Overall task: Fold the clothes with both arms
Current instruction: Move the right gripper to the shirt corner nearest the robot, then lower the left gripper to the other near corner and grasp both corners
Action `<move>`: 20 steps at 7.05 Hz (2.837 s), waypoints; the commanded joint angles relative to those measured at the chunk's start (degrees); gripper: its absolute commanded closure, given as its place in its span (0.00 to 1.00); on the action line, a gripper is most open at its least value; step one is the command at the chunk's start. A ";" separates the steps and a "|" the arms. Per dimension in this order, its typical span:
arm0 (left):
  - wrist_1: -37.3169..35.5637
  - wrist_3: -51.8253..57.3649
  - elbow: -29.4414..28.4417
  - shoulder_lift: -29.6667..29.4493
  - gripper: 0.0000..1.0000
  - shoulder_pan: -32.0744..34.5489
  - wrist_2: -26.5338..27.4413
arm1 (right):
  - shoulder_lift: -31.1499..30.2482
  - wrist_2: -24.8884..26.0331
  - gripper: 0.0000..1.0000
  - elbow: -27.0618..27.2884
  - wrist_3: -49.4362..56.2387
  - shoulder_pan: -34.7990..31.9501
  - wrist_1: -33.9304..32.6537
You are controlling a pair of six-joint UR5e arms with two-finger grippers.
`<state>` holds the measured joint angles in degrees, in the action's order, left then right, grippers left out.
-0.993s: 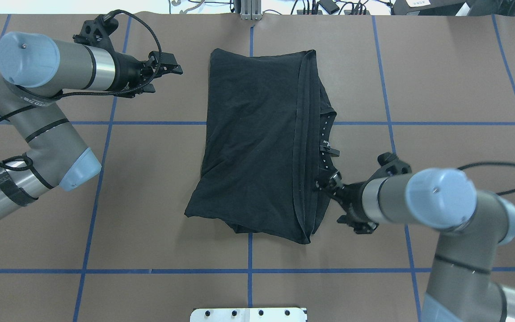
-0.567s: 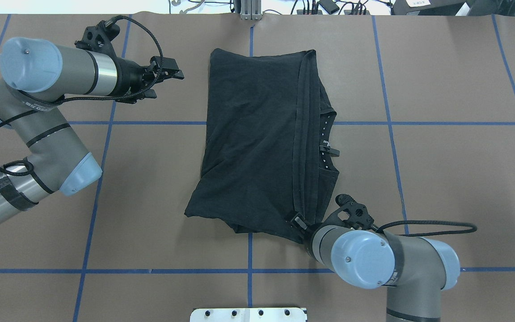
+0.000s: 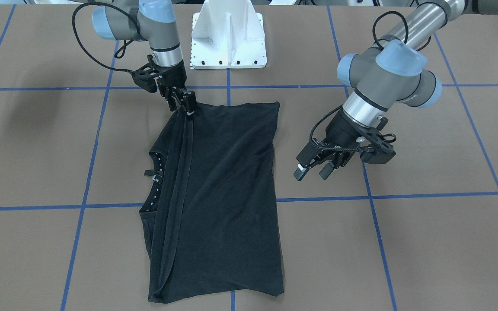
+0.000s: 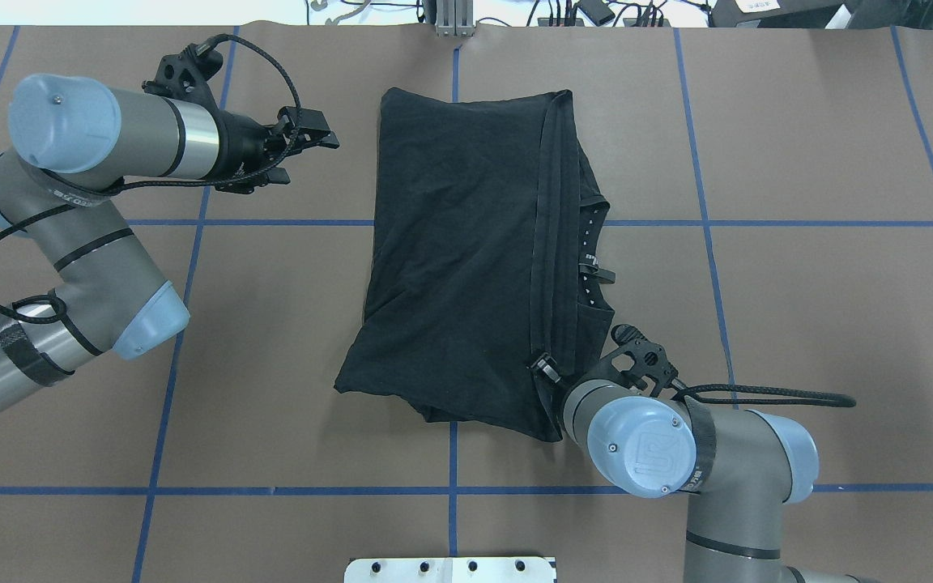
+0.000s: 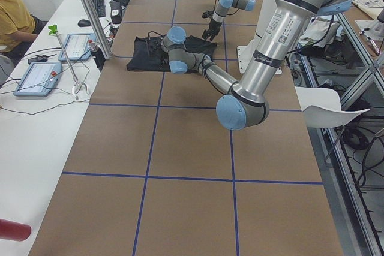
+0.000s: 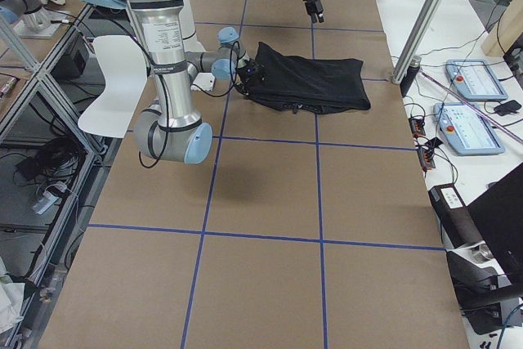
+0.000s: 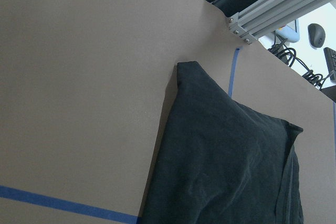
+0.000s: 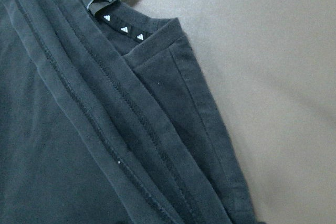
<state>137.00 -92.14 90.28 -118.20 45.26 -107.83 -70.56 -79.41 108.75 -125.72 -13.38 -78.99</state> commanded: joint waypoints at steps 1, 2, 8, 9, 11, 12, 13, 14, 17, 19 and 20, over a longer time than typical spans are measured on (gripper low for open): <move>-0.07 -0.41 -0.02 -0.10 0.00 -0.08 0.08 | -0.11 0.05 0.18 -0.56 0.30 -0.33 -0.11; -0.07 -0.41 -0.02 -0.10 0.00 -0.08 0.08 | -0.63 0.05 0.17 -0.47 0.22 -0.33 -0.11; -0.07 -1.64 -0.11 -0.10 0.00 -0.35 0.08 | -1.34 -0.22 0.74 -0.65 -0.14 0.19 -0.11; -0.07 -1.64 -0.11 -0.19 0.00 -0.35 0.08 | -1.34 -0.22 1.00 -0.39 -0.14 0.11 -0.11; -0.07 -1.64 -0.11 -0.19 0.00 -0.35 -0.01 | -1.25 -0.22 1.00 0.05 -0.14 0.19 -0.11; -0.07 -1.64 -0.11 -0.10 0.00 -0.35 -0.01 | -1.34 -0.39 1.00 0.66 -0.05 0.11 -0.29; 0.02 -1.90 0.68 0.42 0.00 -0.52 0.16 | -1.42 -0.48 1.00 2.06 -0.05 0.02 -1.25; 0.28 -7.38 4.51 3.13 0.00 -1.74 0.51 | -1.42 -0.48 1.00 2.60 0.13 0.02 -2.30; 0.11 -19.52 14.99 12.54 0.04 -19.18 16.20 | -1.95 -0.48 1.00 3.22 0.30 -0.07 -2.40; 0.02 -21.58 15.19 14.84 0.12 -23.97 18.45 | -2.65 -0.57 1.00 3.31 0.39 -0.07 -2.31; 0.02 -21.94 15.01 14.84 0.19 -24.69 18.36 | -2.48 -0.57 1.00 3.31 0.39 -0.07 -2.40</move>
<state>137.05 -113.33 105.34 -103.73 22.21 -89.84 -73.04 -79.97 112.02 -125.35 -13.44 -81.35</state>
